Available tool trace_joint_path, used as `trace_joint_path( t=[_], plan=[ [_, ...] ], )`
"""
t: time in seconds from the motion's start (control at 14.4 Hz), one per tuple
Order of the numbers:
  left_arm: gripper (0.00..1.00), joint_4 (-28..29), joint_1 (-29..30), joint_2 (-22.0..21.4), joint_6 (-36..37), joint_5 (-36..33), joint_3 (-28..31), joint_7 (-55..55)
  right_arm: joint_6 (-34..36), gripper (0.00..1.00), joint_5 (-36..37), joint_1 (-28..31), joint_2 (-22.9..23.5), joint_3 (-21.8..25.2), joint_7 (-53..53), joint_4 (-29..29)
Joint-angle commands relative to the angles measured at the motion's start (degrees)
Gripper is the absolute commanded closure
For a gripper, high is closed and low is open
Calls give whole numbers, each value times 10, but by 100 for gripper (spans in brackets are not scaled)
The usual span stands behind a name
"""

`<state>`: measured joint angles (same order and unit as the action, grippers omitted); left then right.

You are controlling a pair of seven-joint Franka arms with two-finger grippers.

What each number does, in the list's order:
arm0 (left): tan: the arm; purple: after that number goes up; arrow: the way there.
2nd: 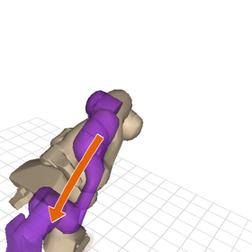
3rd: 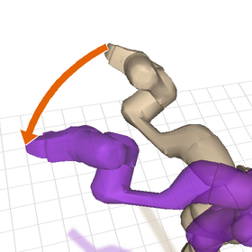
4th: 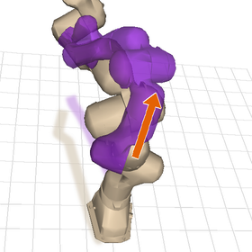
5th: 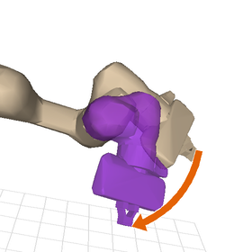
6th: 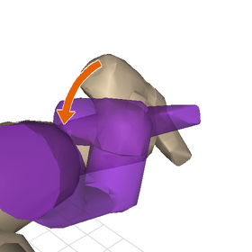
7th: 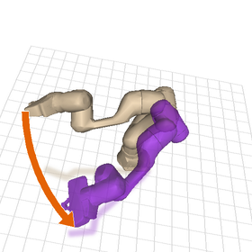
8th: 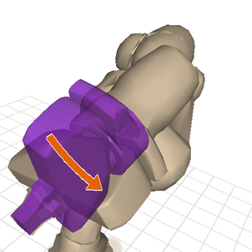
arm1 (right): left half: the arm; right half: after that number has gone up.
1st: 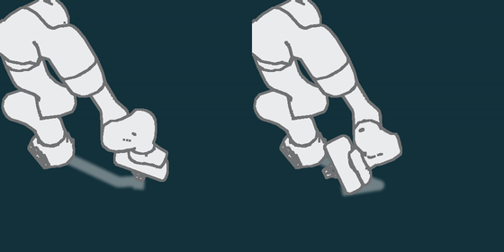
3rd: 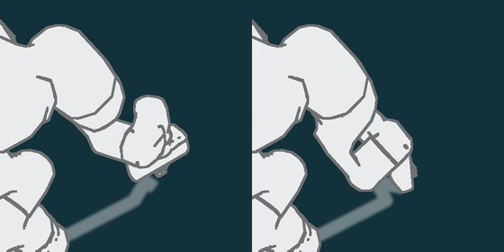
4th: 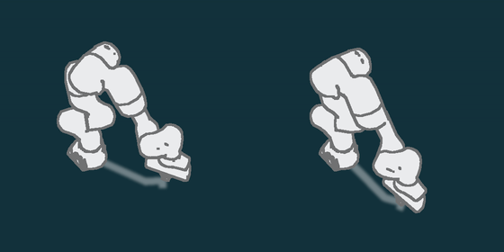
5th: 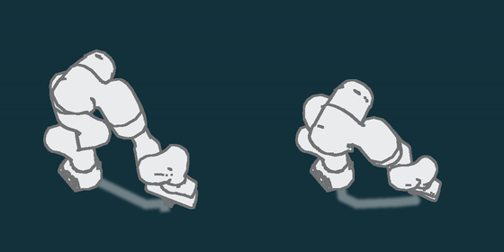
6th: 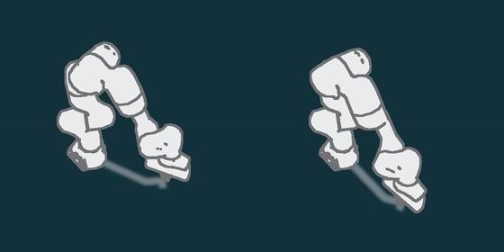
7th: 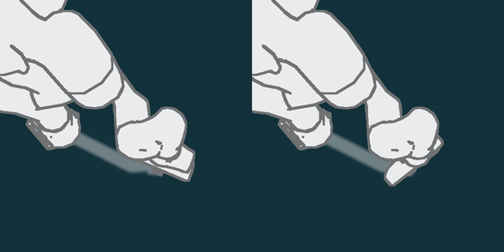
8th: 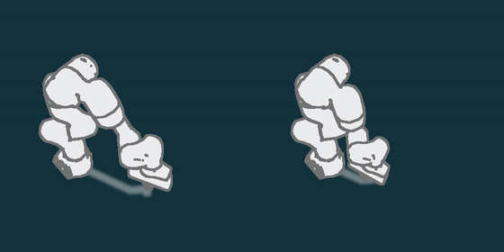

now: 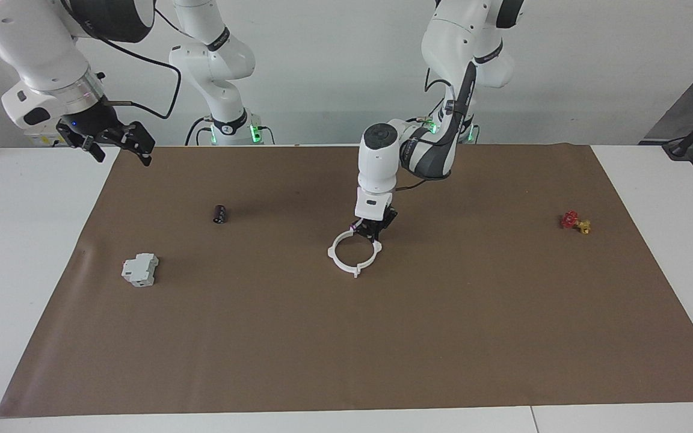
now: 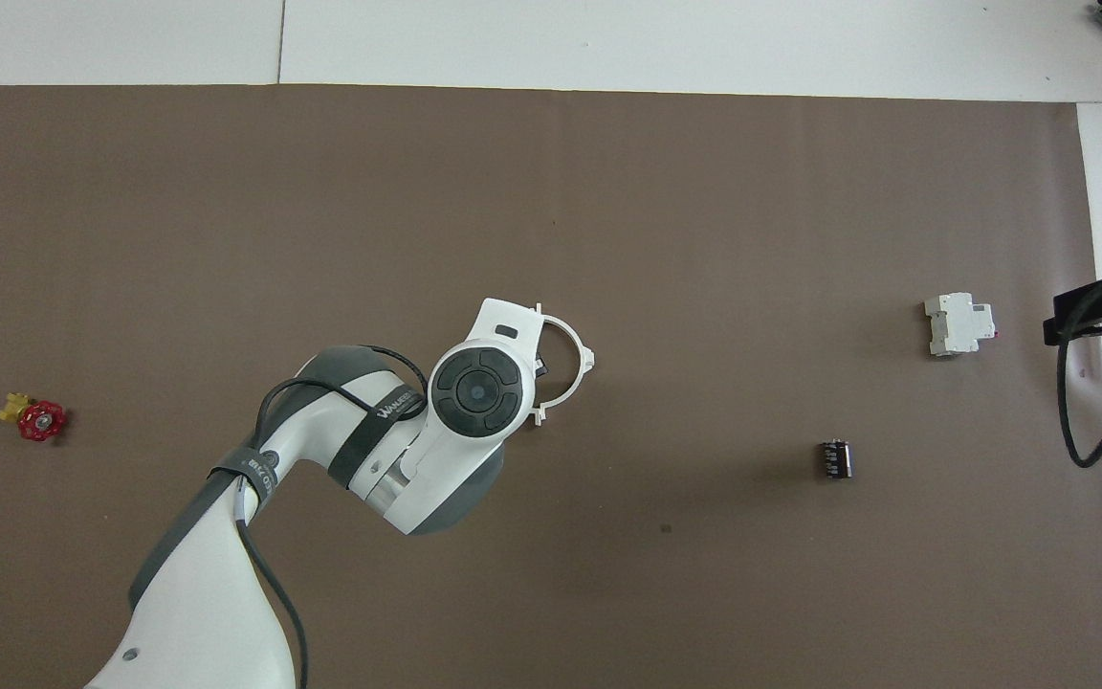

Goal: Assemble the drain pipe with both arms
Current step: 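Press the held half-ring against the placed half-ring to close the ring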

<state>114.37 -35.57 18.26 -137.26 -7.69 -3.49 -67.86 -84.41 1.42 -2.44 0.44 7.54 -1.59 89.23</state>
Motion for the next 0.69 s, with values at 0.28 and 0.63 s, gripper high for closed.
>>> trace_joint_path(
  t=[0.28, 0.63],
  plan=[
    [0, 2, -6, 2, -10, -14, 7, -14, -15, 0, -4, 1, -18, -2, -5, 22],
    [0, -1, -3, 2, -5, -14, 7, -12, -15, 0, -4, 1, -18, -2, -4, 22]
  ],
)
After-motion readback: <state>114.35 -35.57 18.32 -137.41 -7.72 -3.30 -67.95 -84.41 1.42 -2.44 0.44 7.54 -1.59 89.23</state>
